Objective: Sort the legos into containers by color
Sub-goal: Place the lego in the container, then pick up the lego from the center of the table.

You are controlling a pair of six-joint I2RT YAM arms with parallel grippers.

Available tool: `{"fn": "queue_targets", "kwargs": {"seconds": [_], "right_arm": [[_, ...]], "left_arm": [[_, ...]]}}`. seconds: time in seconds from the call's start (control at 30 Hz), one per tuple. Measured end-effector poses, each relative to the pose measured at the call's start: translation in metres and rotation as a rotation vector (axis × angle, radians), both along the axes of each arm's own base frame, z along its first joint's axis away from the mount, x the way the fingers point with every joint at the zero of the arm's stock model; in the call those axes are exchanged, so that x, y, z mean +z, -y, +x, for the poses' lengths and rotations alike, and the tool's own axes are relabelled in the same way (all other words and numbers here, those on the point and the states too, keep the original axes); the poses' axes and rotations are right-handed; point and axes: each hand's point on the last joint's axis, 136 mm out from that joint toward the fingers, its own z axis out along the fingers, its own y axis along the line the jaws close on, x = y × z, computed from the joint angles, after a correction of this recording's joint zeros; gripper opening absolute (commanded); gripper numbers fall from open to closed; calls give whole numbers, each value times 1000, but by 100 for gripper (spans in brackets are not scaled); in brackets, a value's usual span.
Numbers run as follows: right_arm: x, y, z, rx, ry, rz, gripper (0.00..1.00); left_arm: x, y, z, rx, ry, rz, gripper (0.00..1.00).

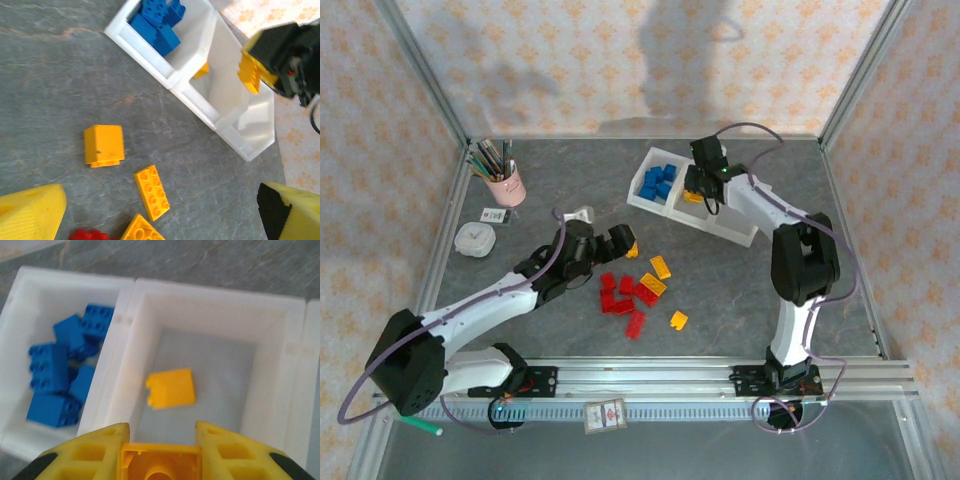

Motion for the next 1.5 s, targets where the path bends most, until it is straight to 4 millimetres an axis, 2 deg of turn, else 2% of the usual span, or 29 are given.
{"fn": "queue_targets", "kwargs": {"seconds": [0.17,0.3,0.47,0.73,0.9,1.0,1.1,1.23,1.4,1.5], "right_arm": [[-18,8,31,-35,-5,-41,32],[-31,13,44,-50,-12,-82,43],[-34,16,45,-52,-17,-111,50],[-28,10,42,-28,-12,-79,53],[0,-4,22,19,21,-39,54],[18,-24,6,69,48,-15,56],[22,-47,-17,128,49,-6,58],[4,-75,-54,205,2,-13,60],[-28,-96,-96,262,-76,-30,64],[-40,-108,-114,285,-107,-27,66]], "left_arm": [[-9,13,6,-25,-18,1,99],[-12,17,11,-26,-24,6,99],[-5,20,15,-27,-12,-2,99],[-5,19,15,-31,-2,8,99],[2,14,16,-14,20,19,99],[13,10,15,-4,43,10,99],[22,3,12,17,70,3,99],[22,-15,2,52,79,9,99],[13,-38,-14,98,76,25,99],[9,-50,-24,126,75,24,99]]}}
